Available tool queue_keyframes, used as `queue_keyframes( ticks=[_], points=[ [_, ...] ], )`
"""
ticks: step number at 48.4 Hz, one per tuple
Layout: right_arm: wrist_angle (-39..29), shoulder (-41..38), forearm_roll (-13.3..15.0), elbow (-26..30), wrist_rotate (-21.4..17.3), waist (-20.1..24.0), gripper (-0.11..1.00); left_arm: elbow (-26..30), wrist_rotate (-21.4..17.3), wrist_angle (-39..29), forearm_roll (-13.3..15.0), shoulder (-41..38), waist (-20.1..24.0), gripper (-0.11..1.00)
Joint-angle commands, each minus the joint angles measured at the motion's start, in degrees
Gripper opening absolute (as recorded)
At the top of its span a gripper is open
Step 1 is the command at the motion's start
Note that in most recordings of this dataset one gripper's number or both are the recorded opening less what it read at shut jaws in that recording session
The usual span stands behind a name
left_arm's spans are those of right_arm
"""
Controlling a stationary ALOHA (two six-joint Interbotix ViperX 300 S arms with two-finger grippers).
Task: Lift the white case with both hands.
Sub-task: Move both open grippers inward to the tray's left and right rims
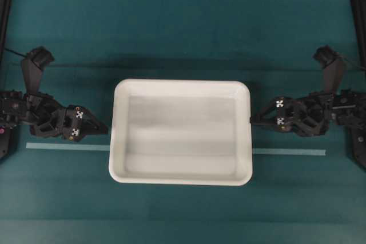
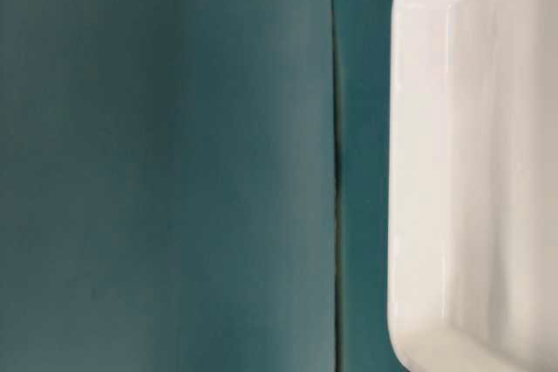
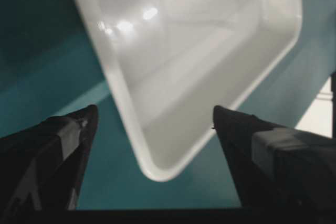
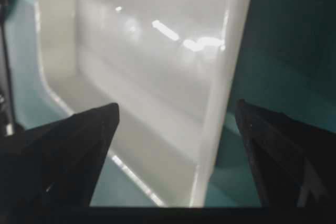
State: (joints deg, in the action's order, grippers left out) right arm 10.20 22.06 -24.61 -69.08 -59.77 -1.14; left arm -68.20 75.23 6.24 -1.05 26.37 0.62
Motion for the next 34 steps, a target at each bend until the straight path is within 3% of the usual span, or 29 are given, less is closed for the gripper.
queue_keyframes(
  ticks=[1, 12, 17, 23, 34],
  points=[
    [1.58, -4.13, -0.18, 1.05, 0.0, 0.0, 0.94, -0.62, -0.09, 2.9, -0.09, -3.34, 0.88, 0.94],
    [4.66, -10.99, -0.62, 2.02, -1.05, 0.44, 0.94, -0.97, -1.14, 11.07, -0.09, -11.16, 2.46, 0.94],
    [10.81, -15.21, -1.05, 2.2, -5.01, 2.02, 0.94, 0.35, -1.23, 13.97, -0.18, -15.12, 2.46, 0.94],
    [20.21, -16.35, 0.62, 1.85, -8.17, 4.13, 0.94, 2.37, -1.41, 14.68, -0.18, -16.96, 2.29, 0.94],
    [21.18, -15.82, 0.7, 1.23, -8.44, 4.13, 0.93, 2.37, -1.58, 14.85, -0.09, -17.23, 2.2, 0.94]
  ],
)
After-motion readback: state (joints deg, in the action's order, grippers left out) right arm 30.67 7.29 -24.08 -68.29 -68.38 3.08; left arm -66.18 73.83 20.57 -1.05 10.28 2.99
